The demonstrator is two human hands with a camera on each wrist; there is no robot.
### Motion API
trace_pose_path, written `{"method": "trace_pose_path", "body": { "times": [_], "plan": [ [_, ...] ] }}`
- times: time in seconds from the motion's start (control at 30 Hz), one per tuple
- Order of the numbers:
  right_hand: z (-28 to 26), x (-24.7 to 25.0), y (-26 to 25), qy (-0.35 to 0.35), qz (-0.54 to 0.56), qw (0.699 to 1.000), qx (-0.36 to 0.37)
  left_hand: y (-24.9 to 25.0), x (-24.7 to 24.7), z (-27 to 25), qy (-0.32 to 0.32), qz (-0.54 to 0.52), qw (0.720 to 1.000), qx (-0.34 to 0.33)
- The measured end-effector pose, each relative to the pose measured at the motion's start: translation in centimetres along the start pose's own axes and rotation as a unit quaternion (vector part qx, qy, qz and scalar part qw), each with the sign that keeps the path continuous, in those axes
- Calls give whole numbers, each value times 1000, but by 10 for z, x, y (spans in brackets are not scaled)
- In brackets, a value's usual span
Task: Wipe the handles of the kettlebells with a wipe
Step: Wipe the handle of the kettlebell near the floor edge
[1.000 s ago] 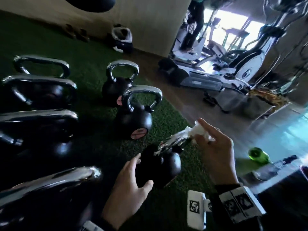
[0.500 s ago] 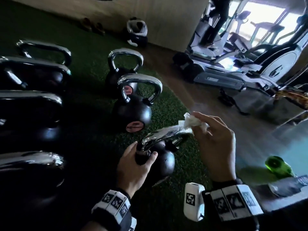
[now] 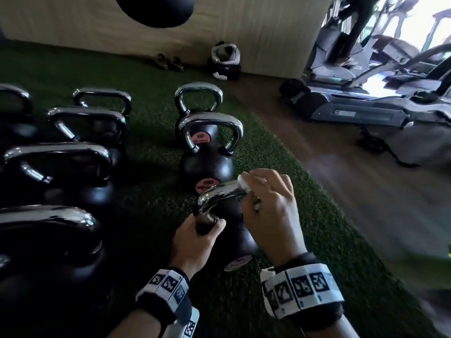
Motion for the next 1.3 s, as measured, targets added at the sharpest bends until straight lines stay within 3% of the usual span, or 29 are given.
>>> {"method": "trace_pose_path", "body": {
  "times": [0.13,0.33,0.5,0.6,0.67,0.73,0.87,1.03,1.2,1.3],
  "plan": [
    [-7,-3,2,8,5,1000,23,-5,-2,2,11,-12,1000,8],
    [7,5,33,-14,-26,999,-35,-7,-1,3,7,-21,1000,-11],
    [11,6,31,-25,-28,999,-6,-9,-1,3,26,-11,1000,9],
    [7,5,58,-12,22,994,-108,-9,0,4,22,1,1000,15],
    [0,1,76,-48,62,973,-217,-8,1,3,10,-4,1000,10],
    [-9,-2,83,-58,97,954,-279,-7,3,2,-3,-4,1000,-2],
    [-18,-9,86,-17,154,935,-320,-9,2,4,-14,-6,1000,-7],
    [-39,-33,85,-80,283,854,-428,-7,5,1,-24,16,1000,-9],
    [-54,-24,89,-85,212,875,-428,13,15,-5,-58,73,996,6],
    [-63,-10,67,-78,265,855,-440,35,36,-10,-91,226,970,10]
  ]
}}
Point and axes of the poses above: each hand's wrist, its own z-axis towards the middle knuckle, its own x-axis out of the back of the hand, y = z × x, the point moved 2 cm from there along z, towards the middle knuckle, and after that the axes turned 6 degrees about -z, right-handed, at the moved point
